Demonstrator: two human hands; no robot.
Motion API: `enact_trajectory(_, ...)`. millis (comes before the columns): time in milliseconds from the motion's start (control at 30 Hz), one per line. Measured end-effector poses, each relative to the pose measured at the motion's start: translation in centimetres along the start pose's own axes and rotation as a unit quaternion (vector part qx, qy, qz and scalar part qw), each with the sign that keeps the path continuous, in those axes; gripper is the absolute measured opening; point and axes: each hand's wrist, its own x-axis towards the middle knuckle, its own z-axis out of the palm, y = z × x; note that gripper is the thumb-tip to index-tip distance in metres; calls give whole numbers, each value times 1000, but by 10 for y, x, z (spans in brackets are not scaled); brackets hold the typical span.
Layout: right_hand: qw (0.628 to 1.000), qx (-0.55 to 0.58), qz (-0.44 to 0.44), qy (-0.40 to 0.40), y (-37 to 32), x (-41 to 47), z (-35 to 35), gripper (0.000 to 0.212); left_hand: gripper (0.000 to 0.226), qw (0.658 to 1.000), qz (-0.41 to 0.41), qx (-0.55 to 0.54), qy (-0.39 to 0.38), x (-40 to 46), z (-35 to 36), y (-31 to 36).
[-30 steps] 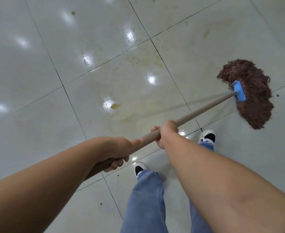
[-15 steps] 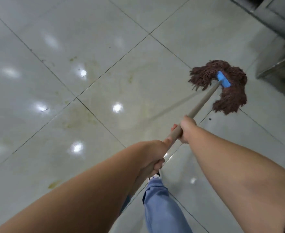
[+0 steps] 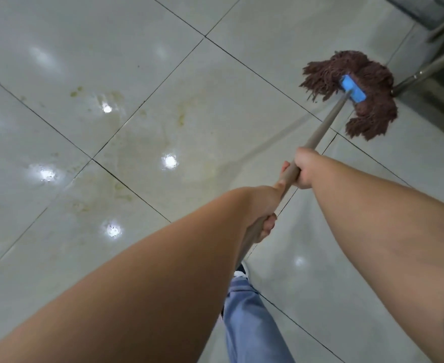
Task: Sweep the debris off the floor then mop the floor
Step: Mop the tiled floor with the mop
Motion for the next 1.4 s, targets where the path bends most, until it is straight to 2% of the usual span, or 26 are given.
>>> enact_trajectory(167,1000,-13,2,-17,92,-49,40,30,61,1000,15,3,-10,-30,-31,-109)
enact_trajectory(267,999,-25,16,-38,173,-89,66,27,56,1000,4,1,-15,-56,-44,-200)
enact_trajectory(400,997,-40,39,-52,294,-155,107,30,64,999,-36,-1,9,-91,-63,-335)
enact_trajectory(600,994,6,58,-90,468,-265,184,32,65,991,-113,38,63,-149,-113,-527)
enact_trajectory(767,978,90,78,-170,561,-331,209,37,64,982,-169,44,69,-197,-134,-625)
enact_trajectory(900,971,137,79,-178,578,-342,195,40,64,984,-164,34,68,-204,-115,-641)
enact_trajectory(1067,959,191,88,-188,565,-328,175,39,66,985,-154,12,74,-195,-97,-624)
enact_trajectory(1233,969,184,48,-158,513,-292,133,34,76,993,-82,8,84,-176,-53,-561)
enact_trajectory(1333,979,167,26,-117,468,-266,109,25,61,998,-23,-4,53,-169,-30,-507)
enact_trajectory(1400,985,152,14,-82,440,-252,102,23,64,999,14,-3,43,-164,-25,-476)
